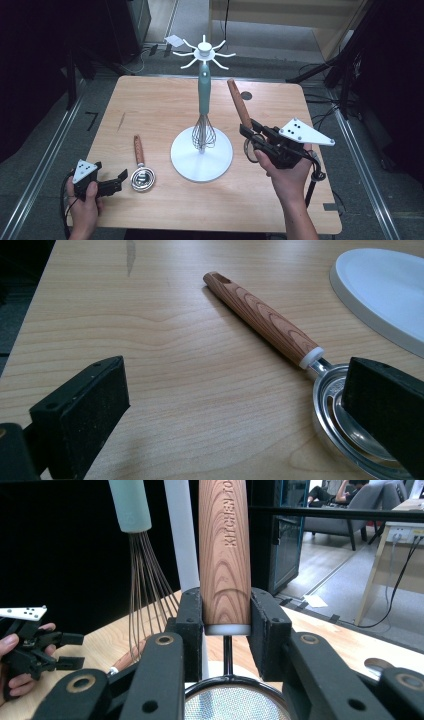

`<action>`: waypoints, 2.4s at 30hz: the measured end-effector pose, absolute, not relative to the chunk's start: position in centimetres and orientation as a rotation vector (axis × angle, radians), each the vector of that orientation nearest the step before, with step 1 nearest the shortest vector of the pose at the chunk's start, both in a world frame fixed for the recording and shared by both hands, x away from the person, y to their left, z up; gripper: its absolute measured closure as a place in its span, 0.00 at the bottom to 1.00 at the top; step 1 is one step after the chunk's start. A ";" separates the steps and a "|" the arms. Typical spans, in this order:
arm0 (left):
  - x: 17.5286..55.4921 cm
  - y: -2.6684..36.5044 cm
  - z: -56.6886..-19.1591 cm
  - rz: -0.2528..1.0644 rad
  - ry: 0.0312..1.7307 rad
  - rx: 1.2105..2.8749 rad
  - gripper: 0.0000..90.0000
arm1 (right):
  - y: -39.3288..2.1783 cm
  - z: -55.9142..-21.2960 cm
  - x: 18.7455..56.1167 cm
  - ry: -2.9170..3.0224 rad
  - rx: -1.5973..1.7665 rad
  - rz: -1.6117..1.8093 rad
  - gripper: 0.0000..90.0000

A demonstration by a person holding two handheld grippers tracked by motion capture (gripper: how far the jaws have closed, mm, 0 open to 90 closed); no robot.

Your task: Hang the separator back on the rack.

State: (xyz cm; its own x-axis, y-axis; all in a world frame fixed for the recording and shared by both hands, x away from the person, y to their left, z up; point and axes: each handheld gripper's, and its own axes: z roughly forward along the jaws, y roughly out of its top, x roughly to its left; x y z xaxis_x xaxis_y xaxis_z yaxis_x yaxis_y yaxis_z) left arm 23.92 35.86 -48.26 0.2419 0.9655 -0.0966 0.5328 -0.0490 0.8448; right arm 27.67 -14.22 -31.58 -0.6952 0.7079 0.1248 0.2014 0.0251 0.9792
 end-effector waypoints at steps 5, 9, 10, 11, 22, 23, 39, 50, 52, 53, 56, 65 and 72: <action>23.9 35.9 -48.3 0.668 1.400 1.698 0.00 | -14.2 -31.1 27.6 1.899 0.918 1.720 0.79; 23.9 35.8 -48.3 0.668 1.401 1.698 0.00 | -14.2 -30.8 27.6 1.889 0.910 1.723 0.79; 23.9 35.8 -48.3 0.668 1.400 1.699 0.00 | -14.2 -30.8 27.6 1.889 0.911 1.726 0.79; 23.9 35.8 -48.3 0.667 1.399 1.698 0.00 | -14.2 -30.8 27.7 1.887 0.907 1.729 0.79; 23.9 35.9 -48.2 0.660 1.399 1.700 0.00 | -13.9 -30.4 27.7 1.855 0.898 1.754 0.79; 23.9 35.9 -48.2 0.659 1.398 1.700 0.00 | -13.8 -30.3 27.7 1.852 0.899 1.753 0.79; 23.9 36.0 -48.2 0.655 1.397 1.699 0.00 | -13.6 -29.0 27.4 1.808 0.867 1.779 0.79; 24.0 35.9 -48.3 0.657 1.396 1.702 0.00 | -13.8 -28.6 26.9 1.787 0.844 1.783 0.79; 24.0 35.9 -48.3 0.656 1.395 1.703 0.00 | -13.8 -28.4 26.7 1.783 0.840 1.788 0.79; 24.0 35.9 -48.3 0.656 1.396 1.702 0.00 | -13.8 -28.4 26.7 1.780 0.834 1.791 0.79; 24.0 35.9 -48.3 0.655 1.396 1.702 0.00 | -13.7 -28.1 26.5 1.776 0.824 1.799 0.79; 24.0 35.9 -48.3 0.653 1.395 1.705 0.00 | -13.1 -27.8 26.0 1.775 0.787 1.817 0.79; 23.9 35.9 -48.2 0.654 1.395 1.704 0.00 | -12.5 -27.8 26.3 1.789 0.785 1.806 0.79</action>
State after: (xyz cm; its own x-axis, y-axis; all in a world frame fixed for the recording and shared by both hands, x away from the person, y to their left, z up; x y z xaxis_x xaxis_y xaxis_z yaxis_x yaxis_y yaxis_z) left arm 23.93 35.94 -48.24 0.2515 0.9624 -0.1025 0.5370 -0.0507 0.8420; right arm 26.34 -12.51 -27.78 -0.7226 0.6881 0.0666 0.0601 -0.0335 0.9976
